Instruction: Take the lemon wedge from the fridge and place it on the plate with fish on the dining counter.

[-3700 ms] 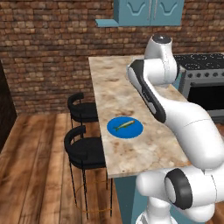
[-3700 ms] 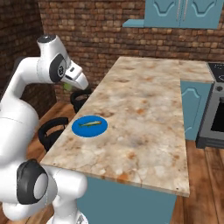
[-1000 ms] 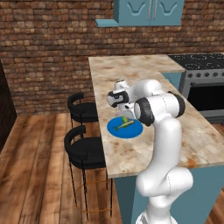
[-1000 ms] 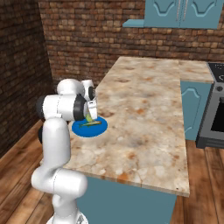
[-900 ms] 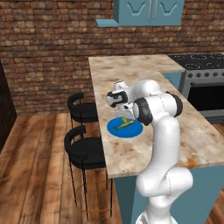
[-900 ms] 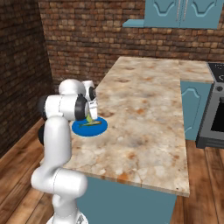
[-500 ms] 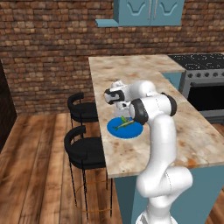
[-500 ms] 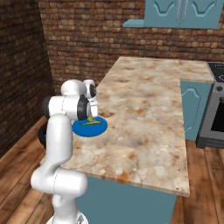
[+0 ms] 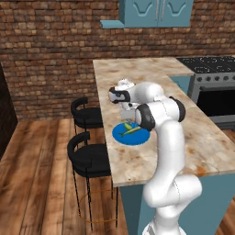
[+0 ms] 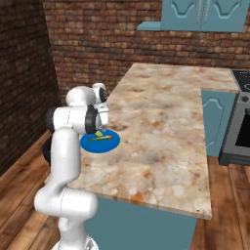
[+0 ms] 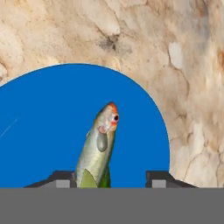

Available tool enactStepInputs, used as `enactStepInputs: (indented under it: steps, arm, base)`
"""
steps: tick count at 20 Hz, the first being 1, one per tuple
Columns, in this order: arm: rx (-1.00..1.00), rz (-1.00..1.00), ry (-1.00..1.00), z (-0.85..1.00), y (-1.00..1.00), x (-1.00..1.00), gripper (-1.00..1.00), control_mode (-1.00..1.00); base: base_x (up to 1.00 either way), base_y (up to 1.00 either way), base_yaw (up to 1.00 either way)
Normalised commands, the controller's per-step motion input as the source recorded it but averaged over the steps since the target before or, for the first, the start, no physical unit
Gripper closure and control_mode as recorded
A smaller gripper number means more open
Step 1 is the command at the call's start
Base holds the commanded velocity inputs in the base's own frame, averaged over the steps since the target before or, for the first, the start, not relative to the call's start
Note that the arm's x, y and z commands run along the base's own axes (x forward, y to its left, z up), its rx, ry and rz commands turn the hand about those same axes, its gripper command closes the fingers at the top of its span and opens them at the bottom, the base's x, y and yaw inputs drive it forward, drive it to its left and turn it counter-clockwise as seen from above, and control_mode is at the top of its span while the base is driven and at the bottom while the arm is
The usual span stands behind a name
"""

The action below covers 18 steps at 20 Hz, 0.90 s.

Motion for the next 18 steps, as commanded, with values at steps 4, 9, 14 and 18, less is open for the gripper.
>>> enactStepInputs:
  steps: [4,9,14,18]
  arm:
    - [0.00,0.00,-0.34,0.68,0.01,-0.97,-1.00,-1.00]
    - [-0.07,0.00,-0.32,-0.01,0.12,-1.00,-1.00,-1.00]
    - [-0.04,-0.08,-0.66,0.24,-0.03,-1.00,-1.00,-1.00]
    - [-0.01,0.00,-0.88,0.01,-0.04,-1.00,-1.00,-1.00]
  base:
    - [0.00,0.00,0.00]
    - [0.00,0.00,0.00]
    - [0.00,0.00,0.00]
    - [0.00,0.00,0.00]
